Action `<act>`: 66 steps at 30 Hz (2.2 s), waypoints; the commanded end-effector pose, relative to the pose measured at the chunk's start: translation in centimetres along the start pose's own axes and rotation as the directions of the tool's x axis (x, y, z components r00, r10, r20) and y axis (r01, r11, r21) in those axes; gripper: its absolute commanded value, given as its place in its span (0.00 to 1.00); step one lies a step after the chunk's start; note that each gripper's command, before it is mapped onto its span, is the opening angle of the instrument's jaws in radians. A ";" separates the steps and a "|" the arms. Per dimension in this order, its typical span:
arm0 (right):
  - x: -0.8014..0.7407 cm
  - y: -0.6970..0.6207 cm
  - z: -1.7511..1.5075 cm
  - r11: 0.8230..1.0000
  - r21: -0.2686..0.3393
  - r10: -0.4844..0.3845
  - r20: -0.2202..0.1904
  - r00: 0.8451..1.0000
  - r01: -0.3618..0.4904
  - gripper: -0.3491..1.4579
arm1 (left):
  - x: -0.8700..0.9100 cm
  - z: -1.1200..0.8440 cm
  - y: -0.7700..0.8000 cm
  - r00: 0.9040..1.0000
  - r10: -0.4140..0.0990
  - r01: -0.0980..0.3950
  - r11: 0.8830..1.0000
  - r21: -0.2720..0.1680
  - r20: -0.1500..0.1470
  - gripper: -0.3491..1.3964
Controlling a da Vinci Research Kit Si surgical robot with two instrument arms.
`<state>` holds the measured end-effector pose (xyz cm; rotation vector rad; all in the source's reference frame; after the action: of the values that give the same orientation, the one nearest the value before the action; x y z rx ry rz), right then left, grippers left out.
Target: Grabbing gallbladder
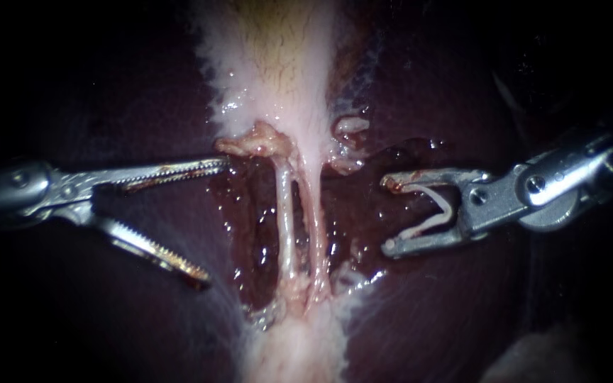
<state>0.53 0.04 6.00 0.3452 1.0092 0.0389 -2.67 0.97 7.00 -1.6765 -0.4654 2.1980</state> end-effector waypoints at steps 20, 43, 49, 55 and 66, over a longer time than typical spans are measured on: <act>-0.01 0.00 0.00 1.000 -0.001 0.002 0.000 1.000 -0.002 0.47 | 0.55 -0.22 -0.52 0.989 -0.063 0.047 0.991 0.124 0.134 0.88; 0.00 0.00 0.03 1.000 -0.002 0.002 0.001 1.000 -0.002 0.47 | 0.00 0.40 -0.84 0.957 -0.079 0.029 0.983 0.180 0.280 0.70; 0.00 0.00 0.02 1.000 -0.002 0.002 0.001 1.000 -0.002 0.47 | 0.07 0.35 -0.81 0.955 -0.123 0.067 0.976 0.206 0.271 0.57; 0.00 0.00 0.02 1.000 -0.002 0.002 0.001 1.000 -0.002 0.47 | 0.07 0.33 -0.81 0.950 -0.153 0.089 0.969 0.231 0.273 0.42; -0.01 0.00 0.02 1.000 -0.002 0.002 0.001 1.000 -0.002 0.47 | 0.10 0.25 -0.79 0.943 -0.178 0.106 0.962 0.253 0.283 0.22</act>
<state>0.55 0.03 6.02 0.3450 1.0082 0.0414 -2.88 1.71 7.31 -1.1515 -0.3715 2.3054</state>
